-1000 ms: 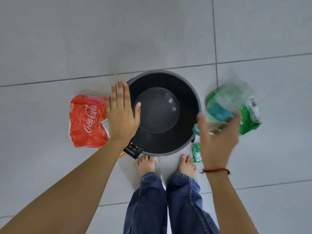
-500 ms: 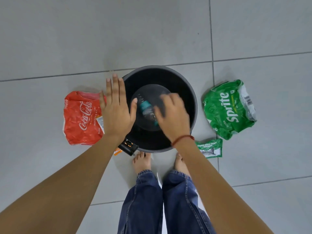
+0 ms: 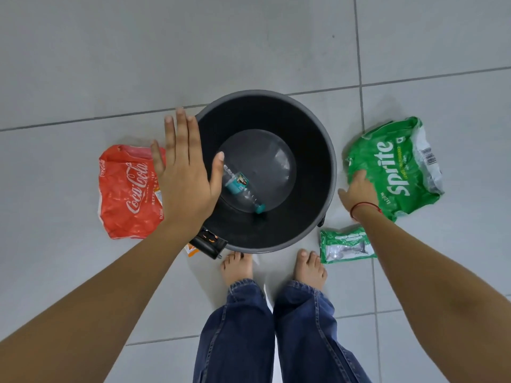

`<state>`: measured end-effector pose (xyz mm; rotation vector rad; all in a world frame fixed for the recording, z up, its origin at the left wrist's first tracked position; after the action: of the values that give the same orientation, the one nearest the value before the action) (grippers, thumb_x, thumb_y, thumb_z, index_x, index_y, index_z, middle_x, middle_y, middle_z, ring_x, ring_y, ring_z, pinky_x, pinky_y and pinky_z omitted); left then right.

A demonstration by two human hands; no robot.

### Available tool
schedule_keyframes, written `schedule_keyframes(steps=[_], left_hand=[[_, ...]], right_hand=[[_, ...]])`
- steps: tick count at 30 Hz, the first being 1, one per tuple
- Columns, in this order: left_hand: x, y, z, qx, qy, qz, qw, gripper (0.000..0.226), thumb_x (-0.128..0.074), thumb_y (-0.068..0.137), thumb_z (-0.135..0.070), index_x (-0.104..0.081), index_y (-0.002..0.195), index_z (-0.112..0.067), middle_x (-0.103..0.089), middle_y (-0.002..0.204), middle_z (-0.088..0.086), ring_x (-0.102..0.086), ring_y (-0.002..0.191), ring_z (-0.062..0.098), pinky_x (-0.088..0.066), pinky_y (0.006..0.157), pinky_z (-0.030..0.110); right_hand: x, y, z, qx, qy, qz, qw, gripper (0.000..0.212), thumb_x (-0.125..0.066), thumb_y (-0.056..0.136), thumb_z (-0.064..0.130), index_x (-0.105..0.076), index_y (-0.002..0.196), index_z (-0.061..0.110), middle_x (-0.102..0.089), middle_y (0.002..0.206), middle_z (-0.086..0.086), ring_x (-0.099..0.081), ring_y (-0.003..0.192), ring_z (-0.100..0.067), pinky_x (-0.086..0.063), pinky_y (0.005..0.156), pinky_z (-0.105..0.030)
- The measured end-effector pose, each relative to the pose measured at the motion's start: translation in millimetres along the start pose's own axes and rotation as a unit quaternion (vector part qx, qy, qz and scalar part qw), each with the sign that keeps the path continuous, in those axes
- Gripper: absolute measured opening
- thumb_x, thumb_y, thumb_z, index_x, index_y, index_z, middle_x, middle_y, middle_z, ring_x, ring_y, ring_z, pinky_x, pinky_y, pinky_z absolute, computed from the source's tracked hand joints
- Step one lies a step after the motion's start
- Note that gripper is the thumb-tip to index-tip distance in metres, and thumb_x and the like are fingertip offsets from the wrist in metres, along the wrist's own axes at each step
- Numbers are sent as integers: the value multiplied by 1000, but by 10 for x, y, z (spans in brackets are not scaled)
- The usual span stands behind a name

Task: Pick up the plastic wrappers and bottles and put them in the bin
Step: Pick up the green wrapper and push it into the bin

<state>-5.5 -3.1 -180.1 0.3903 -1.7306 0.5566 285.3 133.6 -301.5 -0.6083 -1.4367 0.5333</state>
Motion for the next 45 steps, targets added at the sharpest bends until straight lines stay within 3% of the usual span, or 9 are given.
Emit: schedule_keyframes(steps=[5,11,21,25,27,30,35,40,45], left_hand=[[-30,-2,15,-7,-15,-18,1000,66,-26,97,-46,-14,149,-8,-12,158,12,-6,146,27,-4,115,48],[-14,-11,8,-11,-17,-25,999,65,-26,97,-45,-14,149,-8,-12,158,12,-6,146,27,-4,115,47],[59,7,-15,-1,3,18,1000,63,-28,97,-41,-17,148,-6,-16,157,13,-10,145,28,-7,113,57],[72,3,11,-4,-31,25,999,61,-23,97,-39,-16,149,-7,-15,158,10,-6,145,24,-1,113,55],[80,0,24,-4,-51,23,998,60,-21,96,-37,-16,149,-8,-14,158,9,-6,145,23,1,113,55],[79,-9,37,-8,-60,18,998,59,-20,96,-35,-16,149,-9,-15,158,8,-7,145,22,3,112,56],[41,4,32,-9,-28,13,999,60,-19,97,-38,-15,149,-9,-15,158,8,-10,145,24,1,111,58],[6,-5,36,-15,6,11,1000,66,-22,96,-46,-12,149,-8,-12,158,10,-9,145,25,2,111,57],[26,7,21,-16,22,17,999,68,-24,96,-47,-10,149,-7,-11,158,11,-8,145,26,0,111,58]], right_hand=[[-97,197,-13,-23,38,-68,997,60,-63,86,11,-28,132,-5,-49,122,-32,-51,109,-45,-44,89,-47],[-173,187,-9,38,-24,-141,989,24,-43,86,-10,-50,109,-10,-53,111,-32,-53,99,-42,-44,82,-46],[1188,-1464,524,148,241,-361,889,12,-47,77,3,-58,78,-1,-38,71,-8,-37,70,-21,-26,54,-16],[1201,-1926,895,258,147,-300,907,29,-46,77,12,-67,94,3,-49,78,-12,-41,81,-23,-36,71,-33],[983,-1906,1043,265,52,-260,927,30,-50,78,15,-71,100,10,-57,103,-22,-50,103,-37,-39,94,-47],[630,-1777,1243,277,-68,-170,943,26,-55,80,22,-71,101,24,-26,150,-25,-19,140,-44,-5,110,-60],[26,-1542,1609,318,-140,-5,938,34,-39,96,36,-52,128,37,14,157,-15,17,142,-39,22,101,-60],[-481,-1197,1784,309,-130,196,921,45,-28,99,44,-24,143,42,25,155,-9,19,142,-34,8,108,-67],[-294,-1155,1786,328,-153,234,902,68,-51,91,41,-14,147,35,24,155,-11,11,144,-33,-14,113,-61]])
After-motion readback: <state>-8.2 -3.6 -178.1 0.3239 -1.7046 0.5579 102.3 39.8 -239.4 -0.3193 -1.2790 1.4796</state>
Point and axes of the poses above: each hand's wrist, its own y-axis towards the middle knuckle, its own x-axis out of the back of the hand, z = x × y, the point moved 2 cm from there along y, towards the middle knuckle
